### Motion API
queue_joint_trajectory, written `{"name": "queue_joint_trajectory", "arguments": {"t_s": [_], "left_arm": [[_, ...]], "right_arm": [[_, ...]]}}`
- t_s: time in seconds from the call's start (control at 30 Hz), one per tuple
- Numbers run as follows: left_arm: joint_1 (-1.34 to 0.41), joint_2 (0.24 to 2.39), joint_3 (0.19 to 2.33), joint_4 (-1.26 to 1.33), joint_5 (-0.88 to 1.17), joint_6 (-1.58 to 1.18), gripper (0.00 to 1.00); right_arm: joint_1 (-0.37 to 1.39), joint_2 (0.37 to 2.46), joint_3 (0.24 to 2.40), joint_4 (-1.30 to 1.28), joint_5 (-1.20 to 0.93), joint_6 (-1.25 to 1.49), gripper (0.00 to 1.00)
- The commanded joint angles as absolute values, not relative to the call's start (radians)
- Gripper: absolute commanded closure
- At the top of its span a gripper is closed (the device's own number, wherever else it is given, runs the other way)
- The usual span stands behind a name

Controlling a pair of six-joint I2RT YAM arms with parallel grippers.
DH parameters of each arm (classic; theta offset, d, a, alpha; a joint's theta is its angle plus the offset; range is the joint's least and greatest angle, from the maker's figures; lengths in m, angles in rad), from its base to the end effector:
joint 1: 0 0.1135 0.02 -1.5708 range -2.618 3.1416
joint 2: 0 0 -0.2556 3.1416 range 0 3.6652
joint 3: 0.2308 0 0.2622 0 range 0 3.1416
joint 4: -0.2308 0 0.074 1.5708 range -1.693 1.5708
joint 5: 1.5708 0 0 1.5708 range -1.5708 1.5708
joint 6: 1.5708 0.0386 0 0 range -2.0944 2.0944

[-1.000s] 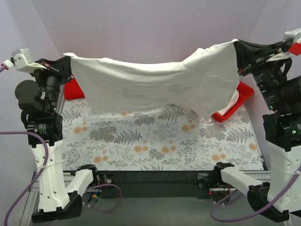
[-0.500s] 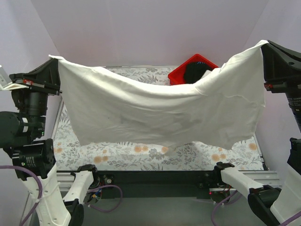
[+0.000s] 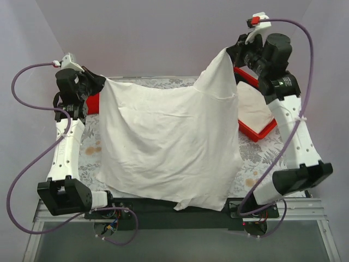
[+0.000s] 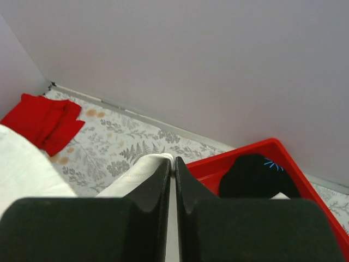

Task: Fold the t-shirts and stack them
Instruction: Flatten the tshirt out

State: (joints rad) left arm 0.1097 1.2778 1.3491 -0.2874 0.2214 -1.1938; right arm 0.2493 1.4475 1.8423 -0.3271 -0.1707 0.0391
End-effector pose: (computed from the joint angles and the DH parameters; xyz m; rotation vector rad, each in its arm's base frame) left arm 0.3047 0.0250 0.4123 -1.0077 1.5982 -0.9600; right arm 0.3016 0.0836 0.5283 -0.2956 1.4855 0.3596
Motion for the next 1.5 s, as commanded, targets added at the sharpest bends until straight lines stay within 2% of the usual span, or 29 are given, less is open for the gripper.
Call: {"name": "queue_joint_trajectory", "arguments": {"t_s": [0.0, 0.13, 0.33, 0.6, 0.77, 1.13, 1.37, 1.47], "left_arm": [[0.115, 1.250, 1.371, -0.175, 0.215, -1.187, 1.00], [0.117, 1.253, 1.400, -0.155, 0.227, -1.166, 1.00], [0.117, 1.186, 1.431, -0.163, 0.232, -1.147, 1.00], [0.117, 1.005, 1.428, -0.235, 0.265, -1.143, 1.00], [0.117, 0.891, 1.512, -0.336, 0.268, -1.109, 1.00], [0.115, 0.847, 1.778, -0.540, 0.233, -1.068, 1.00], [0.115, 0.842, 1.760, -0.526, 0.146, -1.075, 1.00], [0.115, 0.850, 1.660, -0.476, 0.144, -1.088, 1.00]], "right_arm": [[0.250, 1.504, 1.979, -0.250, -0.147, 0.014, 0.99], [0.250, 1.565, 2.094, -0.250, -0.166, 0.017, 0.99], [0.258, 1.531, 2.131, -0.250, -0.179, 0.012, 0.99], [0.271, 1.281, 1.973, -0.249, -0.215, 0.002, 0.99], [0.271, 1.144, 1.966, -0.270, -0.245, 0.003, 0.99], [0.270, 1.108, 2.256, -0.387, -0.204, 0.002, 0.99], [0.271, 1.150, 2.281, -0.370, -0.172, 0.003, 0.99], [0.271, 1.190, 2.220, -0.356, -0.160, -0.028, 0.99]]}}
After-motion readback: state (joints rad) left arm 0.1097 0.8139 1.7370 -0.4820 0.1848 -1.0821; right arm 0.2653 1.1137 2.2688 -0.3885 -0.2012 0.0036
